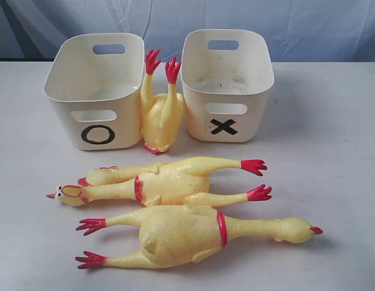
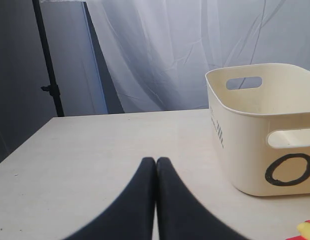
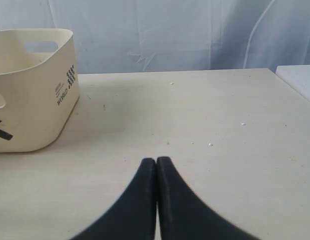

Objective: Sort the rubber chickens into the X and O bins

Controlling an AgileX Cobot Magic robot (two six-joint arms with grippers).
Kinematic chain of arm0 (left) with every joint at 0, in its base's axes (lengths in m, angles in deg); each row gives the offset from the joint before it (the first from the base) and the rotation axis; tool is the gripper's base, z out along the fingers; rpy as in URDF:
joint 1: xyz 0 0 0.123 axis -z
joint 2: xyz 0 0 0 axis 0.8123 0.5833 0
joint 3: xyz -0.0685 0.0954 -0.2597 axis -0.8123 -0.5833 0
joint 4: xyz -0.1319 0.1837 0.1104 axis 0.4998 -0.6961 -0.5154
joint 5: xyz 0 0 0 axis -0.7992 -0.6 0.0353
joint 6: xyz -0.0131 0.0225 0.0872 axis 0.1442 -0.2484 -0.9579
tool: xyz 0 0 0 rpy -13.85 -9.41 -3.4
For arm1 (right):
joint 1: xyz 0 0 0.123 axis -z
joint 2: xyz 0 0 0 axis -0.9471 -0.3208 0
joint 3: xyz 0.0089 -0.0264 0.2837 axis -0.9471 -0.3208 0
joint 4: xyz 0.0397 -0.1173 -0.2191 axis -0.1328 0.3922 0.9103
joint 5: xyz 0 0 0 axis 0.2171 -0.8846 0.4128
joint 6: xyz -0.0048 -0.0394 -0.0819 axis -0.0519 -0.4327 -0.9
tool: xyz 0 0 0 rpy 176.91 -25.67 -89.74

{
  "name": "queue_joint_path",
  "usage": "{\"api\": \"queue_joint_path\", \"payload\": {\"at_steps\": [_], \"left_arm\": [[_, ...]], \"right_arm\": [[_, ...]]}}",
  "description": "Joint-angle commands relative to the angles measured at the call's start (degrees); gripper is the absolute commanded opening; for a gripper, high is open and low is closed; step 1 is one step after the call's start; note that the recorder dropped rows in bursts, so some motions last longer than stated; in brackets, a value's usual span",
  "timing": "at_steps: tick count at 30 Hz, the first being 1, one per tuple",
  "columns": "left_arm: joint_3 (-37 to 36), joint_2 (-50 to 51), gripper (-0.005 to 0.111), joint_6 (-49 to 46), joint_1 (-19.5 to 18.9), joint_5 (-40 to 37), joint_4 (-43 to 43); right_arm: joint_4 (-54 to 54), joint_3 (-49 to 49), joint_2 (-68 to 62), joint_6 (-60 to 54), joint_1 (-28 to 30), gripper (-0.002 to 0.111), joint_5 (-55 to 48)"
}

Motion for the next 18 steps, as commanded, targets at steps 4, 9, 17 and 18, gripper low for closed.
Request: {"api": "queue_joint_path", "payload": {"at_steps": [4, 9, 17, 18], "left_arm": [[0.2, -0.3, 0.0, 0.2, 0.6, 0.3, -0.2], [0.2, -0.3, 0.0, 0.2, 0.6, 0.3, -0.2], [0.2, -0.3, 0.0, 0.2, 0.6, 0.3, -0.2], [0.2, -0.3, 0.0, 0.2, 0.6, 0.3, -0.2]], "right_arm": [[0.0, -0.1, 0.4, 0.0, -0.2, 0.0, 0.5], [2.1, -0.1, 0.4, 0.0, -0.2, 0.0, 2.7], [-2.7, -0.1, 0.4, 0.0, -0.2, 0.0, 18.2], [-2.7, -0.1, 0.4, 0.0, -0.2, 0.0, 22.0]]}}
